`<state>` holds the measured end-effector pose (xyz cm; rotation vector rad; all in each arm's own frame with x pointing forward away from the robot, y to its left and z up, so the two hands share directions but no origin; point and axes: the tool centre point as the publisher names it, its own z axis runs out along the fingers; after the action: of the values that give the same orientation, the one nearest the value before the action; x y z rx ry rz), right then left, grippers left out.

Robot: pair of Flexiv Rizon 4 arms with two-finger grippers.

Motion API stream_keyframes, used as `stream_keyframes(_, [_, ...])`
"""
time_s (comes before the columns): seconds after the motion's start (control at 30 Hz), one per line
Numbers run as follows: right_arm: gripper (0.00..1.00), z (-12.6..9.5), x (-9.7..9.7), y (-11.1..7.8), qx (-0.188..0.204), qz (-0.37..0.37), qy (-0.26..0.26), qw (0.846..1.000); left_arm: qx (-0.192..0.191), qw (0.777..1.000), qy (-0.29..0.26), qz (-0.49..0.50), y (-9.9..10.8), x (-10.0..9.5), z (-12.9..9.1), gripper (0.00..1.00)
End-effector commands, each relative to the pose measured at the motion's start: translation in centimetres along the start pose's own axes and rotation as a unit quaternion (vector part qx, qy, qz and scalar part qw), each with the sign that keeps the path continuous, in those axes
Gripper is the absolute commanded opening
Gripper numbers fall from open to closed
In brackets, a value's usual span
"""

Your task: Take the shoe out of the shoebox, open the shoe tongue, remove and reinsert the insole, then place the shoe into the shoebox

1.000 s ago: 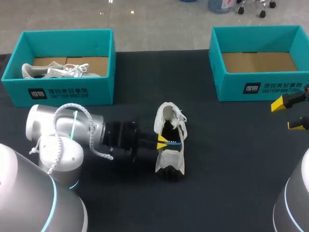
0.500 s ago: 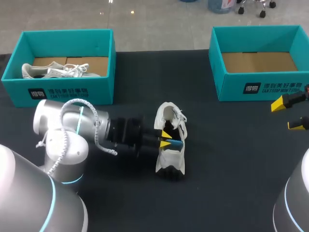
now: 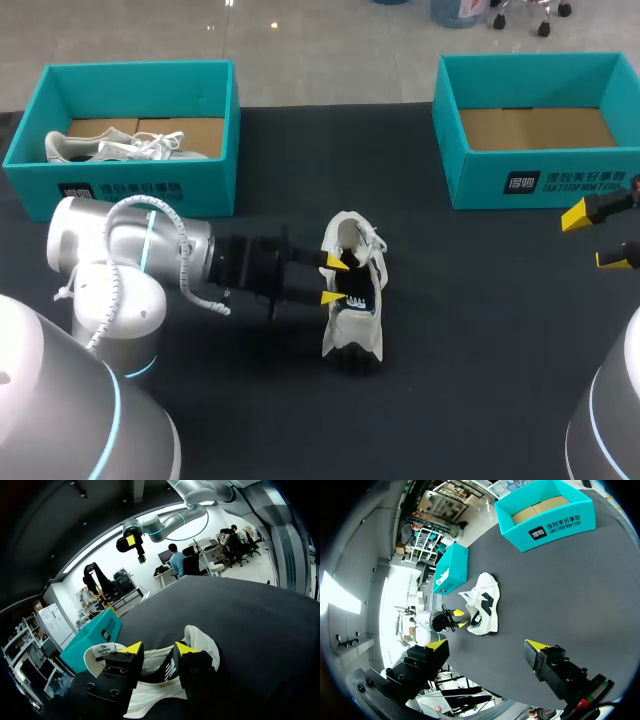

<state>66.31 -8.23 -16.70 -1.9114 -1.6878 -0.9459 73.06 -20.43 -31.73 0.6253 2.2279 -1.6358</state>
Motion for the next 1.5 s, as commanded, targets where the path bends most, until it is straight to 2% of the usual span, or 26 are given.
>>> stream_keyframes(0.03, [1.00, -0.3, 0.0, -1.0, -0.022, 0.001, -0.001, 1.000, -0.001, 1.000, 0.011, 0.005, -0.5, -0.5, -0.2, 0.03])
stream_keyframes(0.13, [1.00, -0.3, 0.0, -1.0, -0.022, 0.001, -0.001, 1.000, -0.003, 0.999, 0.037, 0.011, -0.9, -0.9, -0.3, 0.00])
stream_keyframes(0.27, [1.00, -0.3, 0.0, -1.0, -0.022, 0.001, -0.001, 1.000, -0.017, 0.994, 0.110, 0.004, -1.0, -1.3, -0.3, 0.00])
stream_keyframes(0.53, [1.00, -0.3, 0.0, -1.0, -0.022, 0.001, -0.001, 1.000, -0.046, 0.976, 0.211, 0.020, -1.3, -0.7, -0.3, 0.00])
stream_keyframes(0.57, [1.00, -0.3, 0.0, -1.0, -0.022, 0.001, -0.001, 1.000, -0.050, 0.975, 0.215, 0.014, -1.3, -0.7, -0.4, 0.00])
stream_keyframes(0.6, [1.00, -0.3, 0.0, -1.0, -0.022, 0.001, -0.001, 1.000, -0.063, 0.979, 0.189, 0.043, -1.4, -0.7, -0.6, 0.00])
stream_keyframes(1.07, [1.00, -0.3, 0.0, -1.0, -0.022, 0.001, -0.001, 1.000, -0.063, 0.979, 0.189, 0.043, -1.4, -0.7, -0.6, 0.00])
stream_keyframes(1.1, [1.00, -0.3, 0.0, -1.0, -0.022, 0.001, -0.001, 1.000, -0.045, 0.970, 0.228, 0.066, -1.6, -1.0, -0.6, 0.00])
stream_keyframes(1.23, [1.00, -0.3, 0.0, -1.0, -0.022, 0.001, -0.001, 1.000, -0.101, 0.933, 0.318, 0.135, -1.9, -1.6, -1.1, 0.00])
stream_keyframes(1.3, [1.00, -0.3, 0.0, -1.0, -0.022, 0.001, -0.001, 1.000, -0.109, 0.907, 0.372, 0.167, -1.8, -1.5, -1.4, 0.00])
stream_keyframes(1.37, [1.00, -0.3, 0.0, -1.0, -0.022, 0.001, -0.001, 1.000, -0.135, 0.885, 0.404, 0.188, -1.6, -1.5, -1.8, 0.00])
stream_keyframes(1.47, [1.00, -0.3, 0.0, -1.0, -0.022, 0.001, -0.001, 1.000, -0.140, 0.852, 0.451, 0.227, -1.4, -1.6, -2.4, 0.00])
stream_keyframes(1.5, [1.00, -0.3, 0.0, -1.0, -0.022, 0.001, -0.001, 1.000, -0.130, 0.837, 0.469, 0.249, -1.5, -1.5, -2.6, 0.00])
